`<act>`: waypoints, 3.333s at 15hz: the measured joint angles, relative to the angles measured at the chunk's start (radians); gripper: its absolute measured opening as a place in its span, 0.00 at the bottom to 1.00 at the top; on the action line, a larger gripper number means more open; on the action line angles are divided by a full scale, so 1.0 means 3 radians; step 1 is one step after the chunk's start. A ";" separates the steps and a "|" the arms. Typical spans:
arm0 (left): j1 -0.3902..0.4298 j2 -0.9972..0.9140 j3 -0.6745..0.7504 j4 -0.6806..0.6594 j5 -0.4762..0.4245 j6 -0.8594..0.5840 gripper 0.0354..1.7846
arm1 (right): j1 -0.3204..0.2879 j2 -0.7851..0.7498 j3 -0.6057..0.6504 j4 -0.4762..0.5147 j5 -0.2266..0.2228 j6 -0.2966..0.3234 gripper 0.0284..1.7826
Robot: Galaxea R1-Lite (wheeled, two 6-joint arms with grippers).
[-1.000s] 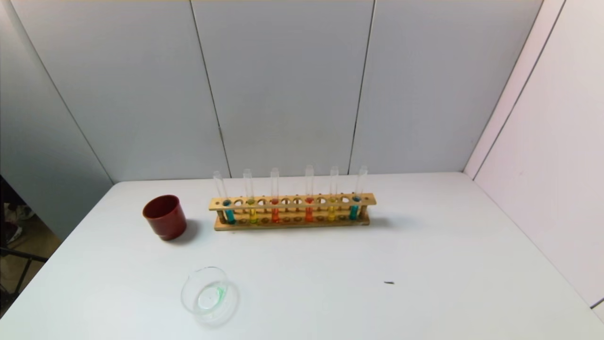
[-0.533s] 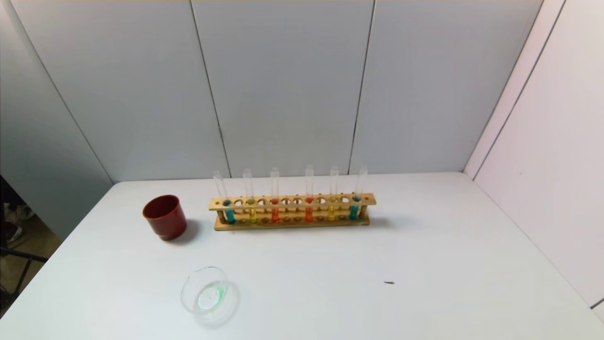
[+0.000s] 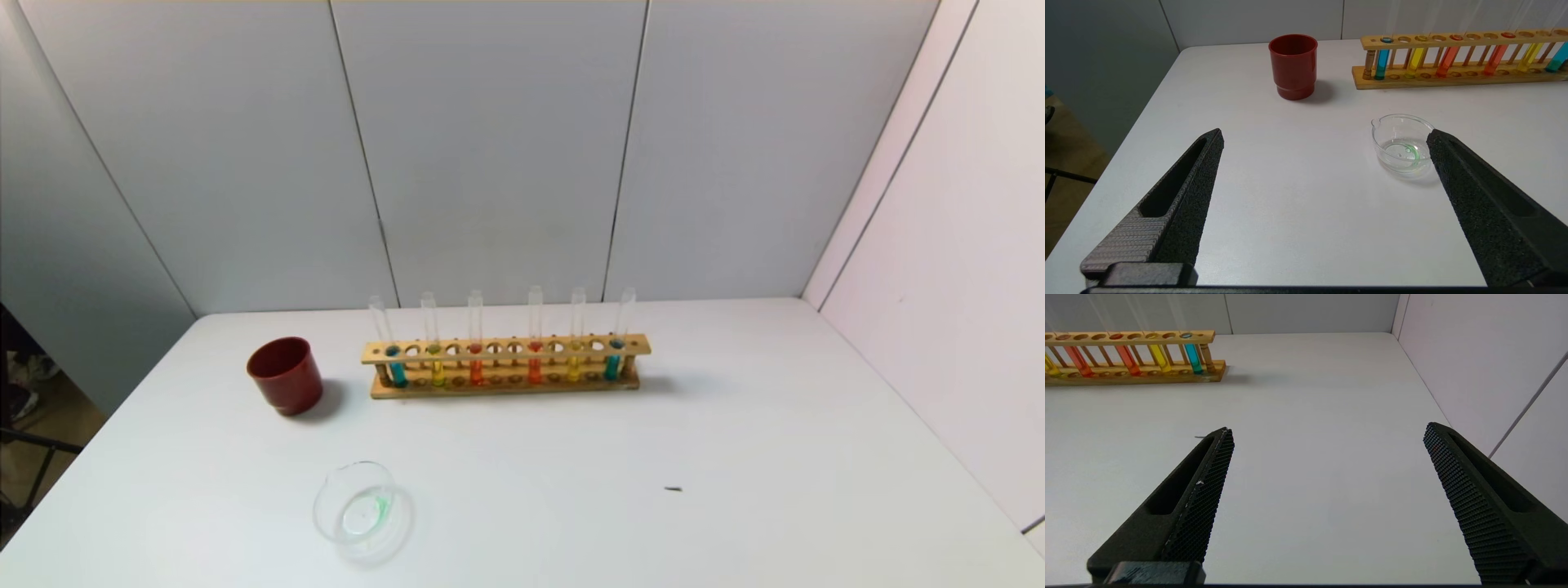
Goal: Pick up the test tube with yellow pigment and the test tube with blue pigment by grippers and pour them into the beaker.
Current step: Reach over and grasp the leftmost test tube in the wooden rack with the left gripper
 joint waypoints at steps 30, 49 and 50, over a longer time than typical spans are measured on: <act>-0.0639 0.4215 -0.1418 -0.2046 -0.0337 -0.0027 0.98 | 0.0000 0.0000 0.0000 -0.0001 0.0001 0.0000 0.95; -0.0936 0.6464 -0.1947 -0.3797 0.0062 -0.0040 0.98 | 0.0000 0.0000 0.0000 0.0000 0.0001 0.0000 0.95; -0.0918 0.6504 -0.1989 -0.3789 0.0062 -0.0035 0.98 | 0.0000 0.0000 0.0000 0.0000 0.0001 0.0000 0.95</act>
